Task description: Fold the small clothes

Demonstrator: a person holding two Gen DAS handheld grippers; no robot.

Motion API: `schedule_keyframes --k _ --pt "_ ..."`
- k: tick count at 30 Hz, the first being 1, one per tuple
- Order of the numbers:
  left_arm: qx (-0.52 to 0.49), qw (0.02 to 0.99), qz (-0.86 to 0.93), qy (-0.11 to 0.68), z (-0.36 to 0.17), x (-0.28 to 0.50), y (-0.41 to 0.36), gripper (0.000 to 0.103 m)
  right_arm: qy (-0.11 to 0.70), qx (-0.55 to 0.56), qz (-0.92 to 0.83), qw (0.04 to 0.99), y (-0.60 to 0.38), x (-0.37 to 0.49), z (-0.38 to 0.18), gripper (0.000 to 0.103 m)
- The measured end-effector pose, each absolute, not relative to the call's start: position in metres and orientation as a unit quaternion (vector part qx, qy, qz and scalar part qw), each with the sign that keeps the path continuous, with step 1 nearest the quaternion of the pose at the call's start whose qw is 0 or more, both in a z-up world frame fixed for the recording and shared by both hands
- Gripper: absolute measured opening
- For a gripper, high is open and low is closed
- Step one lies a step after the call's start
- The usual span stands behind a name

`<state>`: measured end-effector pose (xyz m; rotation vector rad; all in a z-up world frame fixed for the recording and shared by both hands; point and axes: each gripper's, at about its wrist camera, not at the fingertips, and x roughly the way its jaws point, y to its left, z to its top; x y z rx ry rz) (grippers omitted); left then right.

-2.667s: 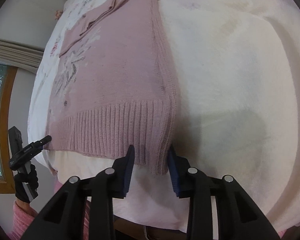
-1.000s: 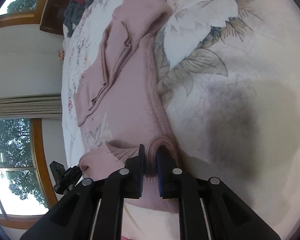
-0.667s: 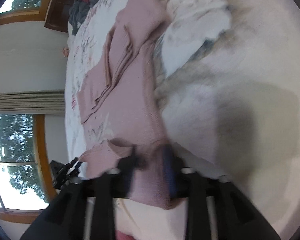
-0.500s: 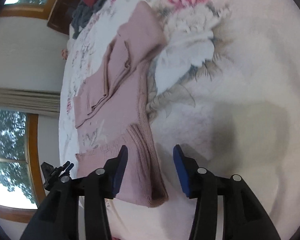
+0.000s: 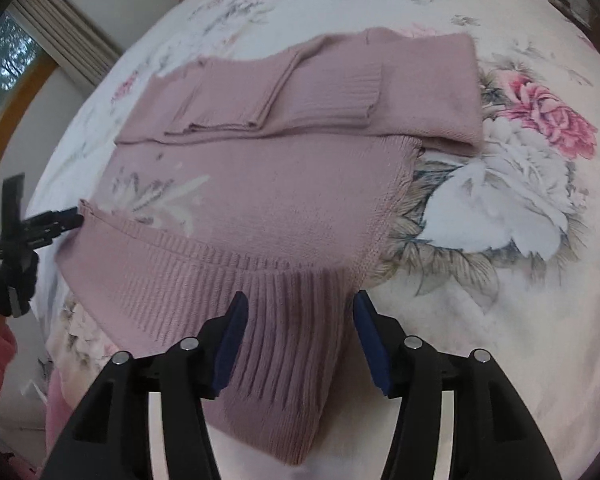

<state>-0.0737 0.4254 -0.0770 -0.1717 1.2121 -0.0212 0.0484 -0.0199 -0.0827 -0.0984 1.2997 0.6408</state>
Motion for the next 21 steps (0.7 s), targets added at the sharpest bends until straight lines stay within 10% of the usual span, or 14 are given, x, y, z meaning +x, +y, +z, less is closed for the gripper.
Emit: schedule_keyframes --k 12,21 --pt "-0.055 0.824 -0.007 0.564 -0.074 -0.075 0.41 0.051 0.589 -0.08 0.289 0.751 -0.015 0.043 -0.086 0.015" --pt "-0.076 0.822 -0.009 0.565 -0.081 -0.067 0.41 0.049 0.599 -0.051 0.307 0.738 -0.017 0.045 -0.088 0.022"
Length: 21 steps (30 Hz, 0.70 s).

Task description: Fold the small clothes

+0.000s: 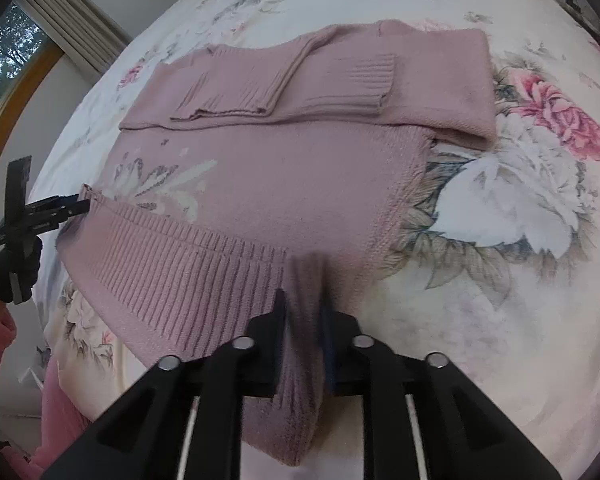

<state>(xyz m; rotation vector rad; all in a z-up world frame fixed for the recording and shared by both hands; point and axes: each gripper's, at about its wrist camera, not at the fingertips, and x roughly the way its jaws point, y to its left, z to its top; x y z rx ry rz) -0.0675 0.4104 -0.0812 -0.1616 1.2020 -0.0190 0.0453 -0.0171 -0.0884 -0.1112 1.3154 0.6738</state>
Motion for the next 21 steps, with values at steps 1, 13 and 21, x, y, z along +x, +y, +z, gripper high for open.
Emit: schedule_keyframes --k 1,13,21 --pt "-0.071 0.825 -0.008 0.561 -0.08 -0.068 0.407 0.048 0.601 -0.052 0.306 0.737 -0.015 0.046 -0.09 0.023" --pt "-0.052 0.828 -0.032 0.558 -0.079 -0.068 0.389 0.03 0.598 -0.06 0.328 0.729 -0.007 0.044 -0.093 0.02" --pt "-0.068 0.823 -0.035 0.563 -0.086 -0.064 0.391 0.033 0.61 -0.032 0.332 0.719 -0.011 0.046 -0.103 0.017"
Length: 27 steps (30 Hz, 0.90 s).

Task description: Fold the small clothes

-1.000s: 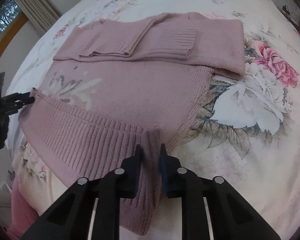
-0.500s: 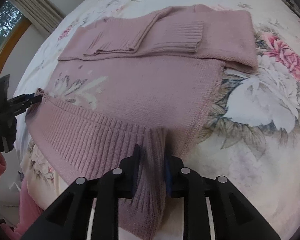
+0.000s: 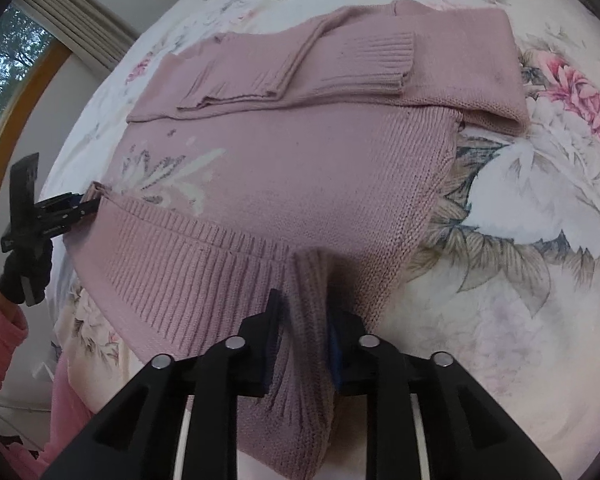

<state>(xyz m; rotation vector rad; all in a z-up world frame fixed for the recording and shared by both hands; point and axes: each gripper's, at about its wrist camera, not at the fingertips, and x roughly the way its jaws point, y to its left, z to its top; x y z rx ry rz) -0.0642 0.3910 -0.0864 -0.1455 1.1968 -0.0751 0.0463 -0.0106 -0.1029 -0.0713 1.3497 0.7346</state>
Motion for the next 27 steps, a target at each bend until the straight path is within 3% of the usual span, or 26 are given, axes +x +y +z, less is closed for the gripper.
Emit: schedule_keyframes --k 2,5,16,27 --pt "-0.071 0.826 -0.036 0.559 -0.082 -0.068 0.391 0.021 0.607 -0.027 0.337 0.719 -0.012 0.044 -0.1 0.012" --pt "-0.07 0.838 -0.036 0.54 -0.07 -0.077 0.388 0.016 0.599 -0.008 0.344 0.723 -0.017 0.042 -0.09 0.011" --pt "-0.092 0.885 -0.041 0.454 -0.009 -0.088 0.385 0.014 0.557 0.04 0.358 0.748 -0.032 0.037 -0.043 0.01" --pt "-0.105 0.919 -0.022 0.379 0.027 -0.008 0.397 0.014 0.501 0.074 0.336 0.794 -0.038 0.105 0.005 0.01"
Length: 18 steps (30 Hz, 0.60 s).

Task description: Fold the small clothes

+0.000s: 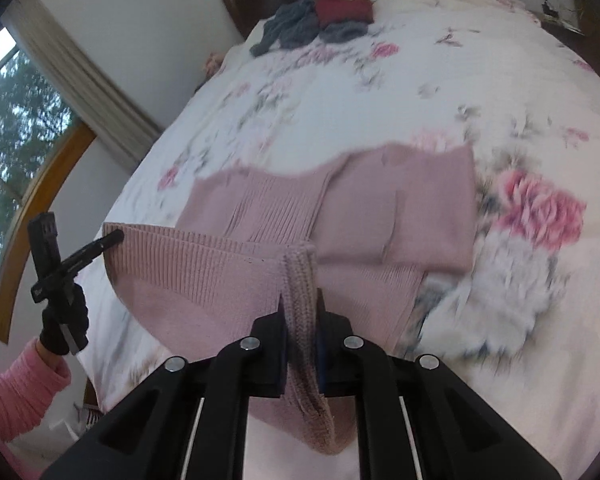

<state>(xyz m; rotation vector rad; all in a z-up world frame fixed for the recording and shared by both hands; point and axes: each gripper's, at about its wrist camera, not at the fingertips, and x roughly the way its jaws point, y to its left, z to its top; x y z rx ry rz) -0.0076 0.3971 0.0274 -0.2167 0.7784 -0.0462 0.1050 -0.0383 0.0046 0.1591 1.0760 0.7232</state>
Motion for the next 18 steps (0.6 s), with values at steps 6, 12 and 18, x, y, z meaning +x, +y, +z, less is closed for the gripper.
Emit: schedule_keyframes --k 6,12,18 --pt "-0.115 0.925 -0.006 0.362 0.026 0.052 0.41 0.013 0.495 0.097 0.3 0.81 -0.039 0.164 0.004 0.01" --pt "-0.129 0.924 0.023 0.358 0.015 0.105 0.427 0.01 0.499 0.089 0.261 0.821 -0.025 0.219 -0.008 0.01" --pt "-0.118 0.908 0.042 0.4 -0.021 0.15 0.435 0.01 0.515 0.053 0.228 0.824 -0.006 0.263 -0.036 0.01"
